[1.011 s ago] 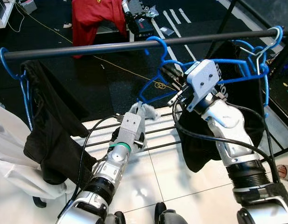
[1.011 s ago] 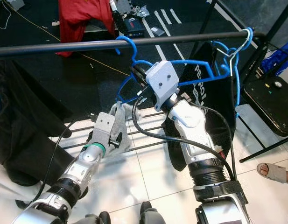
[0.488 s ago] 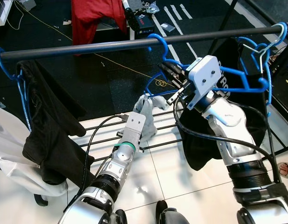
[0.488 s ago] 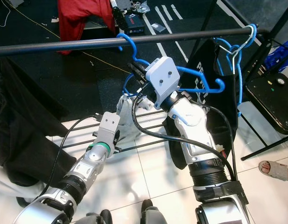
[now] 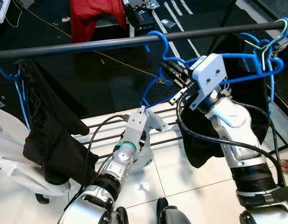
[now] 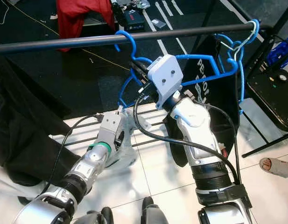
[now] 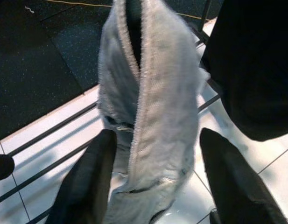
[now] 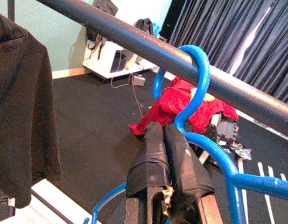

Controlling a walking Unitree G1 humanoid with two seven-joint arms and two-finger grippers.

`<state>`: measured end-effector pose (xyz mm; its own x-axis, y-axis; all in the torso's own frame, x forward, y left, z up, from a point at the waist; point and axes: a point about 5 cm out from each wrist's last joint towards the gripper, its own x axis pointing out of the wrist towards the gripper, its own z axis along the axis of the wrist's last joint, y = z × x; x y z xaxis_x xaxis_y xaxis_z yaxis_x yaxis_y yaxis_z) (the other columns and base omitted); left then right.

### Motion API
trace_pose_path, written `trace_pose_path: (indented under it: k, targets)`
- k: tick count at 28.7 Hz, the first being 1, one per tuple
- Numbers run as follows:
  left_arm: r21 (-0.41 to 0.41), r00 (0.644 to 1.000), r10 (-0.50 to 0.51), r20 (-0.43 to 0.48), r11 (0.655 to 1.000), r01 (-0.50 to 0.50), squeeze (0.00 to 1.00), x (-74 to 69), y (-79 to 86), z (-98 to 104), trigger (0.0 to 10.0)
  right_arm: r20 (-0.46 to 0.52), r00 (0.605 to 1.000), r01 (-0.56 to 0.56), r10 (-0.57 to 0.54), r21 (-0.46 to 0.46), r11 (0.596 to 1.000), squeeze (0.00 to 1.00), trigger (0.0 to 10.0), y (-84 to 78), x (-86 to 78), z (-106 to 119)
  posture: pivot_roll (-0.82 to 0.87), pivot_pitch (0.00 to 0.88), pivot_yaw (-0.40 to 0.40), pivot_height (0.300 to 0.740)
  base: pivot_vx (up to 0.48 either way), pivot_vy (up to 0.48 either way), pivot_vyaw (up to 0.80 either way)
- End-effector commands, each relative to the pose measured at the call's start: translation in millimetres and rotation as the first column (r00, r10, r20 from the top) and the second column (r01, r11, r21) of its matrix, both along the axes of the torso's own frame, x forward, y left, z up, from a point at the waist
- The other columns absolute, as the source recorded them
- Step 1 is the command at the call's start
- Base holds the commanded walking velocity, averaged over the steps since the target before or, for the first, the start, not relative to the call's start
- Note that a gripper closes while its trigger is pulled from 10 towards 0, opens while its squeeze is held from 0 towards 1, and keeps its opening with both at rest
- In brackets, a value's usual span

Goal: Hang hanger

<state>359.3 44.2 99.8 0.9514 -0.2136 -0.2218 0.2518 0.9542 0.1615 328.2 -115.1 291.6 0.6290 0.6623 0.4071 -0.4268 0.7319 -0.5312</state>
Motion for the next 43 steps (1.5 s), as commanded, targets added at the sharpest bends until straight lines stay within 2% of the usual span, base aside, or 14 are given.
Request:
trace_pose_path:
  k: [1, 5, 6, 7, 8, 10, 16, 28, 29, 30, 31, 32, 33, 43]
  targets:
    - [-0.033, 0.999, -0.043, -0.029, 0.999, 0.042, 1.00, -5.3, -18.4, -2.7, 10.0, -0.003, 1.000, -0.008, 0.008, 0.010, 1.000, 0.00, 0.0, 0.7, -1.5, -0.3, -0.20, 0.300, 0.063, 0.740, 0.000, 0.000, 0.00]
    - [-0.034, 0.999, -0.048, -0.025, 0.998, 0.047, 1.00, -5.2, -18.6, -2.2, 10.0, -0.003, 1.000, -0.008, 0.008, 0.010, 1.000, 0.00, 0.0, 0.8, -1.2, 0.2, -0.20, 0.300, 0.063, 0.740, 0.000, 0.000, 0.00]
    - [-0.049, 0.998, -0.058, -0.027, 0.997, 0.057, 1.00, -5.9, -20.6, -2.3, 0.8, -0.005, 1.000, -0.008, 0.008, 0.010, 1.000, 0.00, 0.0, 0.7, -1.2, 0.5, -0.20, 0.297, 0.061, 0.740, 0.000, 0.000, 0.00]
    - [-0.069, 0.996, -0.078, -0.031, 0.995, 0.076, 1.00, -7.4, -24.3, -2.5, 0.0, -0.006, 1.000, -0.007, 0.007, 0.010, 1.000, 0.00, 0.0, 0.5, -1.1, 0.9, -0.20, 0.297, 0.061, 0.740, 0.000, 0.000, 0.00]
    - [-0.069, 0.996, -0.078, -0.031, 0.995, 0.076, 1.00, -7.4, -24.3, -2.5, 0.0, -0.006, 1.000, -0.007, 0.007, 0.010, 1.000, 0.00, 0.0, 0.5, -1.1, 0.9, -0.20, 0.297, 0.061, 0.740, 0.000, 0.000, 0.00]
    - [-0.117, 0.991, -0.123, -0.046, 0.986, 0.117, 0.00, -12.0, -34.5, -3.7, 0.0, -0.006, 1.000, -0.005, 0.005, 0.011, 1.000, 0.00, 0.0, -0.1, -0.9, 1.6, -0.21, 0.297, 0.060, 0.740, 0.000, 0.000, 0.00]
    - [-0.130, 0.988, -0.144, -0.052, 0.982, 0.136, 0.00, -15.3, -42.3, -4.3, 0.0, -0.005, 1.000, -0.001, 0.001, 0.008, 1.000, 0.00, 0.0, -1.4, -0.9, 2.4, -0.21, 0.294, 0.061, 0.740, 0.000, 0.000, 0.00]
    - [-0.121, 0.991, -0.123, -0.054, 0.986, 0.115, 0.00, -12.5, -37.7, -4.3, 0.0, -0.003, 1.000, -0.001, 0.001, 0.003, 1.000, 0.00, 0.0, -2.0, -2.1, 3.1, -0.21, 0.290, 0.063, 0.740, 0.000, 0.000, 0.00]
    - [-0.105, 0.992, -0.115, -0.053, 0.988, 0.109, 0.00, -12.1, -37.1, -4.3, 1.6, -0.003, 1.000, -0.002, 0.002, 0.003, 1.000, 0.00, 0.0, -1.6, -2.1, 3.3, -0.21, 0.290, 0.063, 0.740, 0.000, 0.000, 0.00]
    - [-0.105, 0.992, -0.115, -0.053, 0.988, 0.109, 0.00, -12.1, -37.1, -4.3, 1.6, -0.003, 1.000, -0.002, 0.002, 0.003, 1.000, 0.00, 0.0, -1.6, -2.1, 3.3, -0.21, 0.290, 0.063, 0.740, 0.000, 0.000, 0.00]
    - [-0.097, 0.992, -0.113, -0.051, 0.989, 0.108, 0.21, -11.8, -36.6, -4.4, 10.0, -0.002, 1.000, -0.003, 0.003, 0.003, 1.000, 0.00, 0.0, -1.3, -2.2, 3.4, -0.21, 0.288, 0.063, 0.740, 0.000, 0.000, 0.00]
    - [-0.097, 0.992, -0.113, -0.051, 0.989, 0.108, 0.21, -11.8, -36.6, -4.4, 10.0, -0.002, 1.000, -0.003, 0.003, 0.003, 1.000, 0.00, 0.0, -1.3, -2.2, 3.4, -0.21, 0.288, 0.063, 0.740, 0.000, 0.000, 0.00]
    - [-0.093, 0.992, -0.119, -0.048, 0.989, 0.114, 1.00, -11.8, -36.7, -4.3, 10.0, -0.002, 1.000, -0.005, 0.005, 0.003, 1.000, 0.00, 0.0, -1.0, -2.2, 3.4, -0.21, 0.288, 0.063, 0.740, 0.000, 0.000, 0.00]
    - [-0.090, 0.997, -0.067, -0.041, 0.994, 0.063, 1.00, -6.2, -26.5, -1.9, 10.0, -0.005, 1.000, -0.014, 0.014, 0.004, 1.000, 0.00, 0.0, 2.0, -0.3, 3.5, -0.21, 0.284, 0.061, 0.740, 0.000, 0.000, 0.00]
